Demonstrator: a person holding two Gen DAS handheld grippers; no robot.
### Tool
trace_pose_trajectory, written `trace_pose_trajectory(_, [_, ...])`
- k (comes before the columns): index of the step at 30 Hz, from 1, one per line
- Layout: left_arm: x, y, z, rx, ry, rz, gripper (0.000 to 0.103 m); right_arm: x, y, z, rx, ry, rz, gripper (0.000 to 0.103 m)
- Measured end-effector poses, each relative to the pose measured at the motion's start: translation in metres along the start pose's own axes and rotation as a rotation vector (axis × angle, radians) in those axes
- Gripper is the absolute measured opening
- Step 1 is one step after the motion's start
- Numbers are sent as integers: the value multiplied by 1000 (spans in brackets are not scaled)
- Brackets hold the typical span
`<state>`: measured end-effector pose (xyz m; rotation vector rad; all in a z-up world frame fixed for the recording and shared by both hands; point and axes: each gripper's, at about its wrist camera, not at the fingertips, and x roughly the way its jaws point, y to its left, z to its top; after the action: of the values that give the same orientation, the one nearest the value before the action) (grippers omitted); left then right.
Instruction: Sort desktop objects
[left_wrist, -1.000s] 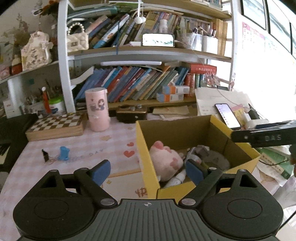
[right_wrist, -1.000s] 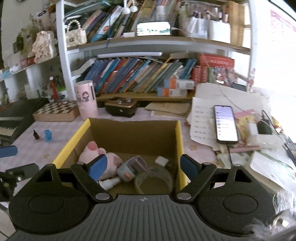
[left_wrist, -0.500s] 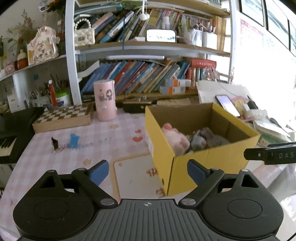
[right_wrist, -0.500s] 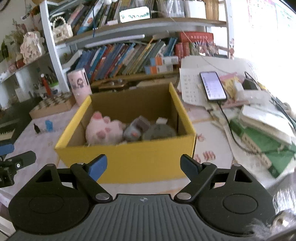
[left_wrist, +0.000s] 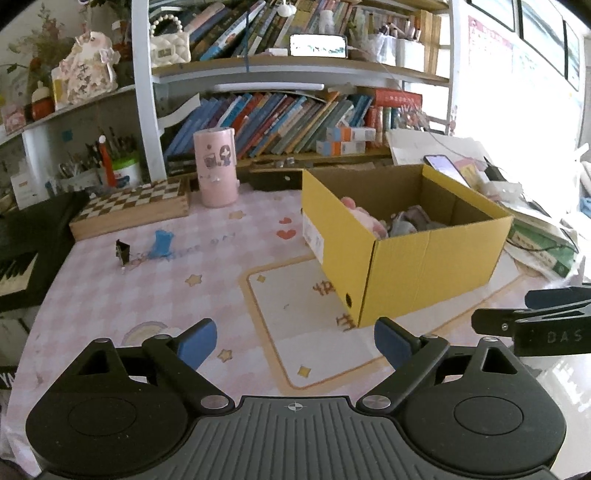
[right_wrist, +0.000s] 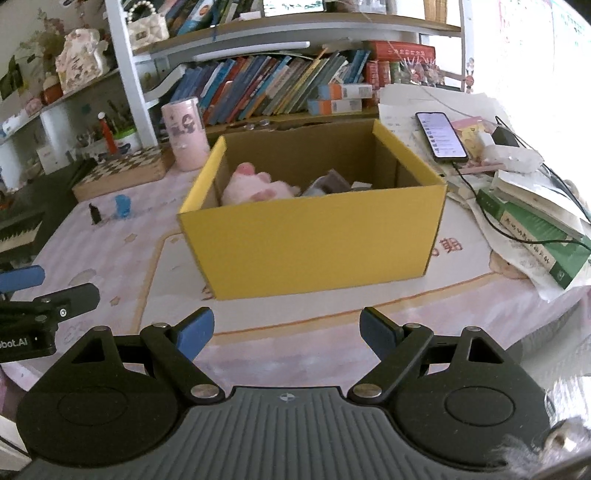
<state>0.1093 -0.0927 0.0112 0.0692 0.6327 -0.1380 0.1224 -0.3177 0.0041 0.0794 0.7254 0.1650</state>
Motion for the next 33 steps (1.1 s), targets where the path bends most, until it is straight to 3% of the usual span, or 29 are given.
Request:
trace_pose_trajectory(14, [-25, 39, -31, 47, 61, -47, 95, -12, 77, -36, -53, 52, 12, 85])
trace_pose_trajectory(33, [-61, 117, -67, -37, 62, 40, 95, -9, 167, -58, -155, 77, 90, 85])
